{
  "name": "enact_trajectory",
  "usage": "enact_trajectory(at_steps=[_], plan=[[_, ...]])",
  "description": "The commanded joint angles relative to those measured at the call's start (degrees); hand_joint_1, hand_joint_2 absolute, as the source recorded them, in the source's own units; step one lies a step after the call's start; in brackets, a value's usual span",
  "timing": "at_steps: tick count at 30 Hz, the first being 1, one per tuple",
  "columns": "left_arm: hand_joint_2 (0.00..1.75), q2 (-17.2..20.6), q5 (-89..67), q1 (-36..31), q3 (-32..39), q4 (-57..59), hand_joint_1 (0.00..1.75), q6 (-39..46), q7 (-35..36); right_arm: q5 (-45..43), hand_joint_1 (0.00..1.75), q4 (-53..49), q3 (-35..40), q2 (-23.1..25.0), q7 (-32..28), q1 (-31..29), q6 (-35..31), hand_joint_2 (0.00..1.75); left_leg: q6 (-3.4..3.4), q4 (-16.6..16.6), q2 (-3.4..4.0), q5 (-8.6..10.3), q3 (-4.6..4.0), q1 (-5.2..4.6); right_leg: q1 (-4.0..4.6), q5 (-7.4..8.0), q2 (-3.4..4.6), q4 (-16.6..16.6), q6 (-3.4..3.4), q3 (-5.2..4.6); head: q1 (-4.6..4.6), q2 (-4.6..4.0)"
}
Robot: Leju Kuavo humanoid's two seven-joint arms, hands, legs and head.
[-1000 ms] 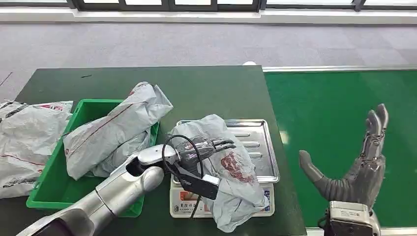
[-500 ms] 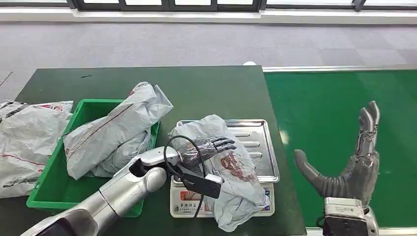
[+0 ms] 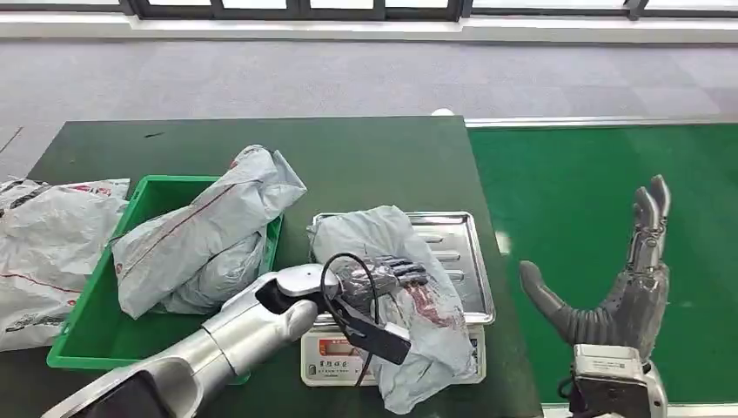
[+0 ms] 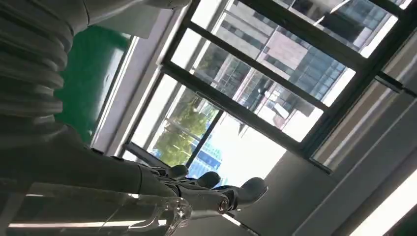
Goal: Moved the parcel from conveyor to table for the left to box.
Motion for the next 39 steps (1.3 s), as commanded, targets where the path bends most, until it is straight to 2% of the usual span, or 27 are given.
enact_trajectory(at_steps=[1,13,14,15,24,34,39], plan=[[1.75,-1.39,-0.36,-1.88,-7.65,10.97,0.0,2.14,0.11,0.1,0.0,4.16,2.23,-0.59,0.2,-1.88,-0.49,1.75,-0.04,-0.44,0.16,0.16,0.28,-0.05,-0.04,0.19,0.09,-0.41,-0.04,0.2,0.0,0.0],[1.75,-0.98,-0.16,-1.75,-6.88,10.32,0.0,3.17,0.01,-0.07,0.0,4.26,2.48,-0.41,0.18,-2.15,-0.33,1.75,0.0,-0.13,0.11,0.05,0.26,-0.01,0.0,0.07,0.07,-0.13,-0.01,0.25,0.0,0.0],[1.75,-0.63,-0.01,-1.57,-6.1,9.6,0.45,4.01,-0.08,-0.08,0.0,4.18,2.5,-0.2,0.15,-2.1,-0.33,1.75,0.0,-0.21,0.15,0.11,0.27,-0.02,-0.01,0.12,0.1,-0.19,-0.02,0.23,0.0,0.0],[1.75,-0.25,-0.09,-1.75,-5.73,8.91,1.75,4.44,-0.09,-0.15,0.0,4.15,2.55,-0.12,0.14,-2.09,-0.18,1.75,0.01,-0.07,0.09,0.04,0.26,0.01,0.02,0.05,0.05,-0.09,0.0,0.26,0.0,0.0],[1.75,2.8,-0.58,-1.13,-1.12,2.07,1.75,4.74,1.61,0.15,0.0,3.15,2.6,1.22,0.91,-2.26,1.76,1.75,0.03,-0.06,0.16,0.13,0.25,0.0,0.01,0.11,0.07,-0.04,0.02,0.2,0.0,0.0],[1.75,3.91,-0.62,-0.09,1.21,-3.51,1.75,3.88,2.75,0.58,0.0,3.71,1.58,1.56,1.78,-4.43,3.56,1.75,-0.03,-0.14,0.24,0.22,0.24,-0.01,0.0,0.25,0.14,-0.06,0.0,0.13,0.0,0.0],[1.75,6.45,1.66,1.04,4.63,-10.12,1.75,2.65,2.35,0.2,0.0,4.3,1.7,0.88,1.1,-4.23,3.72,1.75,-0.04,-0.24,0.33,0.26,0.19,-0.02,0.0,0.31,0.22,-0.12,-0.04,0.02,0.0,0.0]])
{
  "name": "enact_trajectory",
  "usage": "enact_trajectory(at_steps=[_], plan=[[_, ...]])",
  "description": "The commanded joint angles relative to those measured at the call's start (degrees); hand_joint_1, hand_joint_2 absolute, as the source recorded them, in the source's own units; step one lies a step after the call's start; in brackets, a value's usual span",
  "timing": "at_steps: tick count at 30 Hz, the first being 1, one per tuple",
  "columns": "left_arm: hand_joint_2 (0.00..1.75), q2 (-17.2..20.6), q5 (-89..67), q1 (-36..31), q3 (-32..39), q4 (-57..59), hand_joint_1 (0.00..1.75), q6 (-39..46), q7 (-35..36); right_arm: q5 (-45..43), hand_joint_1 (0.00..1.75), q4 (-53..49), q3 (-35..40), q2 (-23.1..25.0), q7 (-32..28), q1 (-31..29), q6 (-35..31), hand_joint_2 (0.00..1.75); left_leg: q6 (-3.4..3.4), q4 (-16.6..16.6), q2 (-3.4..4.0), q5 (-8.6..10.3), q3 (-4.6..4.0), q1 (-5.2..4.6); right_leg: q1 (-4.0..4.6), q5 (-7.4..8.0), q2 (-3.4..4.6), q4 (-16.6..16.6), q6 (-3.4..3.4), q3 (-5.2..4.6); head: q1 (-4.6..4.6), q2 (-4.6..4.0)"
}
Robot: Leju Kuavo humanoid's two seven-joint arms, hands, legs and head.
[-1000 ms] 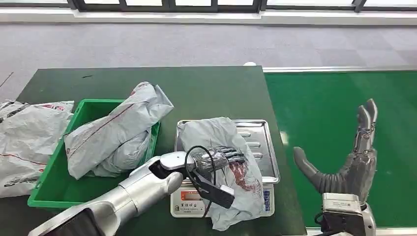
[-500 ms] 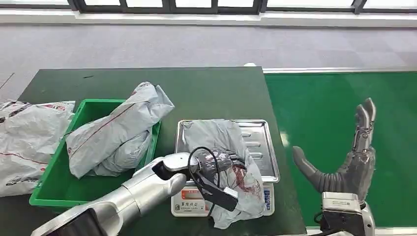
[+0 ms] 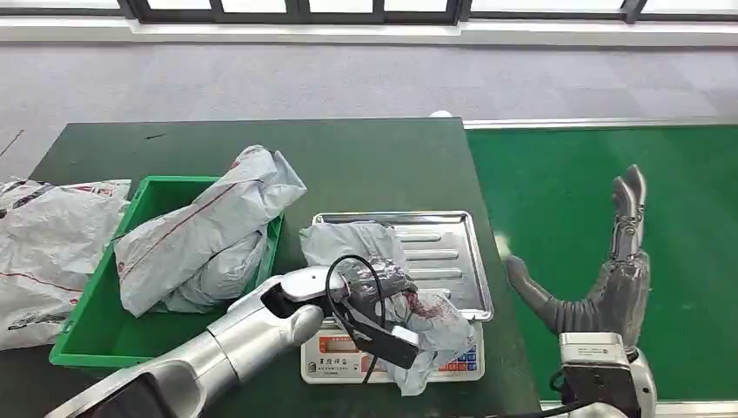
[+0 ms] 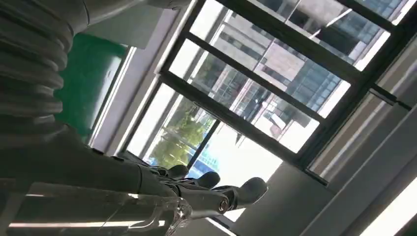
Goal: Moved the parcel from conveyor to table for the left to box.
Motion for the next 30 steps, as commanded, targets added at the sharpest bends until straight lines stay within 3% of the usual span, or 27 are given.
enact_trajectory(at_steps=[1,7,13,17,30], plan=[[1.75,5.98,1.93,0.76,5.07,-8.31,1.75,-1.94,0.19,-0.61,0.0,3.74,0.73,-0.24,-0.35,-2.19,0.16,1.75,-0.05,-0.12,0.27,0.02,-0.02,-0.01,-0.01,0.08,0.24,-0.06,-0.05,-0.14,0.0,0.0],[1.75,8.52,3.55,2.73,8.38,-16.78,1.75,-1.23,0.63,-1.34,0.0,3.53,0.91,-1.45,-0.73,-1.35,-0.87,1.75,-0.05,-0.26,0.31,0.05,-0.06,-0.02,-0.02,0.11,0.26,-0.18,-0.06,-0.18,0.0,0.0],[1.75,11.5,6.39,8.64,15.33,-34.04,1.75,2.25,0.26,-1.51,0.0,1.26,0.67,-1.52,-0.89,1.11,-2.4,1.75,-0.04,-0.07,0.22,-0.05,-0.23,0.01,0.0,0.0,0.21,-0.03,-0.05,-0.27,0.0,0.0],[1.75,12.0,5.37,12.15,20.07,-40.7,1.75,8.36,-0.15,-1.83,0.0,-0.76,-0.04,-1.76,-1.31,3.84,-3.33,1.75,-0.05,-0.08,0.17,-0.05,-0.29,-0.01,-0.02,-0.04,0.17,-0.04,-0.07,-0.35,0.0,0.0],[1.75,12.5,5.37,12.59,20.39,-41.56,1.75,8.25,0.05,-1.93,0.0,-1.11,-0.09,-1.83,-1.51,4.35,-3.36,1.75,-0.04,-0.12,0.09,-0.08,-0.25,-0.02,-0.03,-0.13,0.08,-0.08,-0.06,-0.3,0.0,0.0]])
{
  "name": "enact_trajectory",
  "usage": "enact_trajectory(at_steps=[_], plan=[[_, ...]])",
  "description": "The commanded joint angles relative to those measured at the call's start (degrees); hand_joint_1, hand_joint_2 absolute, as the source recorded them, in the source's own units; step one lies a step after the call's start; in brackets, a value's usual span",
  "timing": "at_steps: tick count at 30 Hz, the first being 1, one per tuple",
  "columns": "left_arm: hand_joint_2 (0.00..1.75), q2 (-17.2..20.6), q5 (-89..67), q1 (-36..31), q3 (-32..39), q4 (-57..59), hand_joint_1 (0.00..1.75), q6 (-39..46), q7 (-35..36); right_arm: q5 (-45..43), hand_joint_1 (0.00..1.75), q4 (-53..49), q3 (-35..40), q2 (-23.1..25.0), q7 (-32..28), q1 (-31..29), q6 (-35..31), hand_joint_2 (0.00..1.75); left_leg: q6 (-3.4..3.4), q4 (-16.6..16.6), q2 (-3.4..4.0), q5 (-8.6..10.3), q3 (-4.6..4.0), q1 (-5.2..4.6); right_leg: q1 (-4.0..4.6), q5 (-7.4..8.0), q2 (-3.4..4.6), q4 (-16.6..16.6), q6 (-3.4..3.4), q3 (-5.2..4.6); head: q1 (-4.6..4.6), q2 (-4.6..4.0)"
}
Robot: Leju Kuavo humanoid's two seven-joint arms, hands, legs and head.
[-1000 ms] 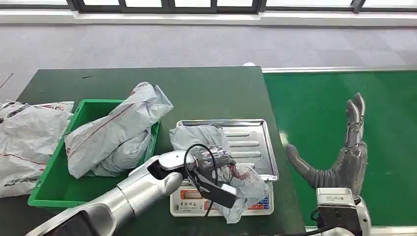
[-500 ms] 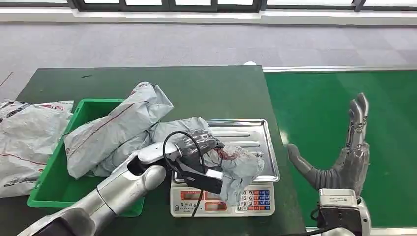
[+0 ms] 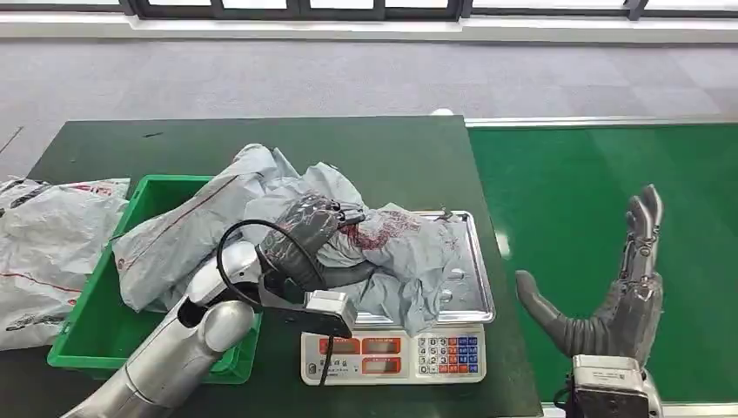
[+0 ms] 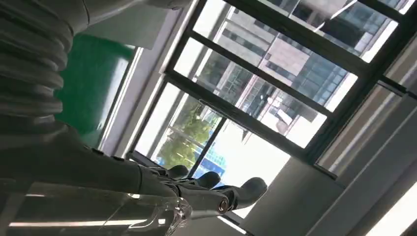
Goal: Moved the parcel from conveyor to table for the left to box.
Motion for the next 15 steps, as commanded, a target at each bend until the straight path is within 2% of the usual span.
enact_trajectory(at_steps=[1,9,12,15], plan=[[1.75,2.1,-0.27,0.31,1.69,-1.84,1.75,0.03,0.05,-0.16,0.0,0.6,-0.09,-1.37,-0.07,-0.11,-0.04,1.75,-0.03,-0.22,0.13,0.05,0.15,-0.02,-0.02,0.08,0.08,-0.2,-0.03,0.1,0.0,0.0],[1.75,2.1,-0.27,0.31,1.69,-1.84,1.75,0.03,0.05,-0.16,0.0,0.6,-0.09,-1.37,-0.07,-0.11,-0.04,1.75,-0.04,-0.22,0.07,0.04,0.15,-0.02,-0.02,0.05,0.02,-0.2,-0.04,0.13,0.0,0.0],[1.75,1.98,-6.61,1.42,4.54,-5.86,1.75,10.54,-0.51,-0.12,0.0,-0.47,-0.51,-0.89,-0.49,1.35,-0.58,1.75,-0.03,-0.09,0.05,0.01,0.08,-0.01,-0.01,0.02,0.02,-0.09,-0.02,0.06,0.0,0.0],[1.75,2.37,-10.16,3.36,9.48,-11.78,1.75,15.02,1.21,-0.05,0.0,-1.48,-0.53,-0.51,-0.89,2.29,-0.27,1.75,-0.05,-0.22,0.11,0.02,0.14,-0.04,-0.03,0.03,0.05,-0.18,-0.05,0.09,0.0,0.0]])
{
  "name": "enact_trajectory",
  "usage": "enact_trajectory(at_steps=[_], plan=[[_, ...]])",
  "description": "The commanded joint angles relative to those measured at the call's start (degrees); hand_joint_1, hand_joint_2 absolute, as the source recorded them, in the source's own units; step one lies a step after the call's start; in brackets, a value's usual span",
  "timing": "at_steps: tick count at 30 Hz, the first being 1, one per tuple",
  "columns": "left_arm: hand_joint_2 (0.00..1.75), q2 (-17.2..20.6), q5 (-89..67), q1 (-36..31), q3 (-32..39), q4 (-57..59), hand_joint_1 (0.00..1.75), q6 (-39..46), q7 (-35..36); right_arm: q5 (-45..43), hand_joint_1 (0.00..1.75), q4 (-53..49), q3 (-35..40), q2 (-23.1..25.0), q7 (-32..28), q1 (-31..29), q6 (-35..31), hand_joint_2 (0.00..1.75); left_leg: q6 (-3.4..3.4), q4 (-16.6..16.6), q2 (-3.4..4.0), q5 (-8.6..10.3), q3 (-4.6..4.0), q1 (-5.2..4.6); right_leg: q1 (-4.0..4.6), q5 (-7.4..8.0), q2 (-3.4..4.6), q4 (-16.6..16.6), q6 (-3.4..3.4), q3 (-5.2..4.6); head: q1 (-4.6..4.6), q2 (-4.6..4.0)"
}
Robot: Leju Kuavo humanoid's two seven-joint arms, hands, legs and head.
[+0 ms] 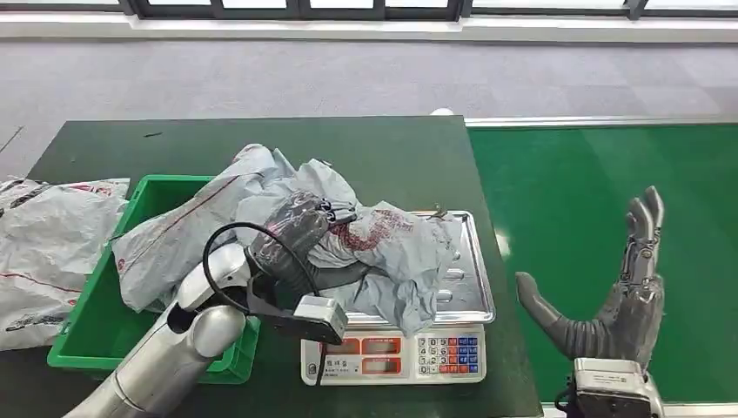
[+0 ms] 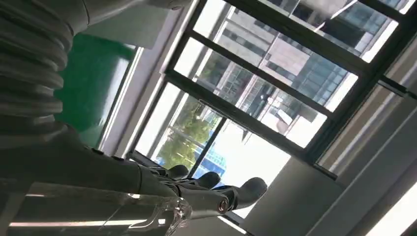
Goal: Moved the parcel from conveyor to table for the left to box.
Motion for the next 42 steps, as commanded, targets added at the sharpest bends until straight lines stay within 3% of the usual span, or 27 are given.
enact_trajectory(at_steps=[1,6,9,10,14,19,30,34,36,42], plan=[[1.75,1.25,-11.72,3.14,11.6,-10.8,1.75,15.75,2.48,0.15,0.0,-1.4,-0.45,-0.16,-0.87,2.09,-0.06,1.75,-0.05,-0.11,0.16,-0.03,0.05,-0.01,-0.01,0.01,0.11,-0.08,-0.04,-0.02,0.0,0.0],[1.75,0.24,-16.01,2.29,23.37,-9.83,1.75,20.47,4.84,0.92,0.0,-1.0,0.13,0.62,-0.45,1.35,0.31,1.75,-0.09,-0.26,0.31,-0.03,0.2,-0.03,-0.02,0.04,0.24,-0.17,-0.08,0.07,0.0,0.0],[1.75,1.28,-18.02,-0.2,28.68,-3.71,1.75,22.17,6.48,0.79,0.0,0.4,0.26,0.24,-0.09,0.0,0.18,1.75,-0.1,-0.13,0.21,0.02,0.08,0.01,0.01,0.01,0.17,-0.04,-0.12,-0.03,0.0,0.0],[1.75,2.17,-21.05,-0.78,30.83,1.12,1.75,21.51,9.93,0.8,0.0,1.04,0.42,-0.3,-0.05,-0.85,-0.1,1.75,-0.11,-0.24,0.24,0.08,0.14,0.0,0.01,0.07,0.18,-0.11,-0.14,0.0,0.0,0.0],[1.75,2.87,-21.4,-4.19,35.1,15.96,1.75,25.67,8.7,1.31,0.0,2.49,0.55,-0.85,0.7,-2.13,-0.85,1.75,-0.1,-0.32,0.18,0.14,0.26,-0.01,0.0,0.06,0.12,-0.16,-0.17,0.07,0.0,0.0],[1.75,2.26,-22.45,-2.71,38.78,20.23,1.75,27.1,10.66,2.16,0.0,2.67,1.44,-0.94,0.11,-0.45,-1.84,1.75,-0.1,-0.17,0.11,0.04,0.26,0.02,0.01,-0.04,0.08,-0.04,-0.15,0.09,0.0,0.0],[1.75,2.75,-26.89,-2.12,38.62,31.12,1.75,19.26,15.13,2.59,0.0,3.21,0.85,-2.05,0.75,-1.01,-1.16,1.75,-0.1,-0.28,0.05,0.07,0.25,-0.01,-0.01,-0.02,0.02,-0.16,-0.16,0.19,0.0,0.0],[1.75,3.24,-28.65,-1.51,38.25,36.14,1.75,13.0,18.56,3.69,0.0,3.57,0.55,-2.24,2.11,-1.46,0.77,1.75,-0.09,-0.27,0.1,0.07,0.22,0.01,0.0,-0.01,0.06,-0.16,-0.16,0.15,0.0,0.0],[1.75,4.15,-29.85,-1.98,37.55,39.91,1.75,5.6,21.2,4.15,0.0,4.45,0.69,-2.83,2.73,-1.98,2.03,1.75,-0.09,-0.31,0.13,0.07,0.27,-0.01,-0.01,0.0,0.09,-0.19,-0.16,0.18,0.0,0.0],[1.75,5.45,-29.91,-1.98,37.13,42.88,1.75,2.01,21.65,4.06,0.0,5.61,0.75,-3.66,2.81,-2.18,2.59,1.75,-0.09,-0.17,0.11,0.01,0.19,0.04,0.04,-0.05,0.08,-0.09,-0.15,0.14,0.0,0.0]])
